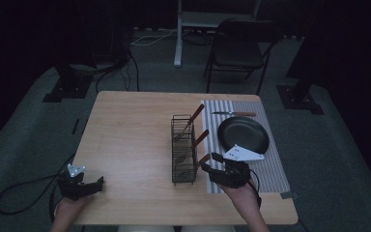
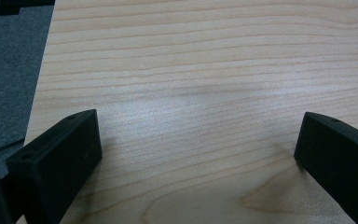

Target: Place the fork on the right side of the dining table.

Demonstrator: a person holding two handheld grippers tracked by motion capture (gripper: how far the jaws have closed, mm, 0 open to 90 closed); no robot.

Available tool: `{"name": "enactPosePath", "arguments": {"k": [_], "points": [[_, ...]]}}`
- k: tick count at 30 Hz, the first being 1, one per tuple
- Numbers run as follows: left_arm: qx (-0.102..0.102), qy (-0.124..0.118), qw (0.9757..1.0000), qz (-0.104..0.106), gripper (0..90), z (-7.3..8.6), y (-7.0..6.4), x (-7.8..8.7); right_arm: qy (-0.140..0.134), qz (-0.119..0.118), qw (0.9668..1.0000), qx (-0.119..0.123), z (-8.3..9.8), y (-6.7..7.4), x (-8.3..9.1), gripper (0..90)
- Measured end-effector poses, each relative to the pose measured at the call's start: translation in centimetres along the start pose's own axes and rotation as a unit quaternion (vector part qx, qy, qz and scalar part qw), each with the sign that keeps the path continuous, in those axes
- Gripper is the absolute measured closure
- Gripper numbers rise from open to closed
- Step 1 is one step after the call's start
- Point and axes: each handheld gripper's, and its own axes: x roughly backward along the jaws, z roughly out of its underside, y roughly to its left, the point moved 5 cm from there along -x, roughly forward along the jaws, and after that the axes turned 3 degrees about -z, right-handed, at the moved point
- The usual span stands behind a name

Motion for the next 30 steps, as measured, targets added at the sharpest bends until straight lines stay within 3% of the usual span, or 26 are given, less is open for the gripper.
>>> {"name": "enactPosePath", "arguments": {"k": [10,17,22,30], "points": [[0.000,0.000,1.0000,0.000,0.7,0.0,0.0,0.0,0.003,0.009,0.9998,-0.016,0.2,0.4,-1.0,62.4],[0.000,0.000,1.0000,0.000,0.7,0.0,0.0,0.0,0.001,0.003,0.9996,-0.027,0.2,0.3,-1.3,72.3],[0.000,0.000,1.0000,0.000,0.7,0.0,0.0,0.0,0.004,0.004,0.9998,-0.019,0.3,0.5,-1.6,74.5],[0.000,0.000,1.0000,0.000,0.7,0.0,0.0,0.0,0.002,-0.007,0.9996,-0.028,0.4,0.4,-1.5,76.0]]}}
